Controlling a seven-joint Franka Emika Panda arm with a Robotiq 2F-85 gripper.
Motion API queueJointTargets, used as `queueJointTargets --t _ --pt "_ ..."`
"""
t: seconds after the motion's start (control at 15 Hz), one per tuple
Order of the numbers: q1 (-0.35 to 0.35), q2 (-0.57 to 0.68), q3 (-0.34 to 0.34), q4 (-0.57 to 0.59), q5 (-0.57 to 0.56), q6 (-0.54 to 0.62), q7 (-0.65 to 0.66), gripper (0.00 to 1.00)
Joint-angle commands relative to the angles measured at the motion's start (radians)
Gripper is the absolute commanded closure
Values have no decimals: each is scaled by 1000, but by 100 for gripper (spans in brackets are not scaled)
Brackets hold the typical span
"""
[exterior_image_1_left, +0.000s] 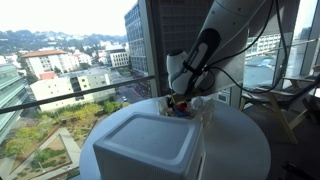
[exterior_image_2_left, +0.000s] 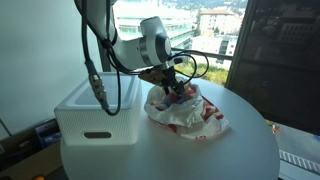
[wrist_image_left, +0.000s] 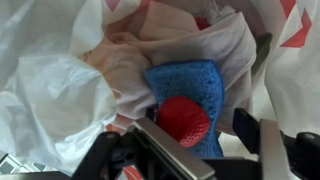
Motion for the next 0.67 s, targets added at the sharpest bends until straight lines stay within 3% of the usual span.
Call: queueJointTargets --t 0.0,0.2,0.33,0.6 --pt "22 -63 -13 -58 18 50 29 0" --pt "14 -115 20 -93 61 70 26 0" --pt "-17 -134 81 -98 124 99 -31 0" --pt "-19 -87 144 -28 212 139 -74 0"
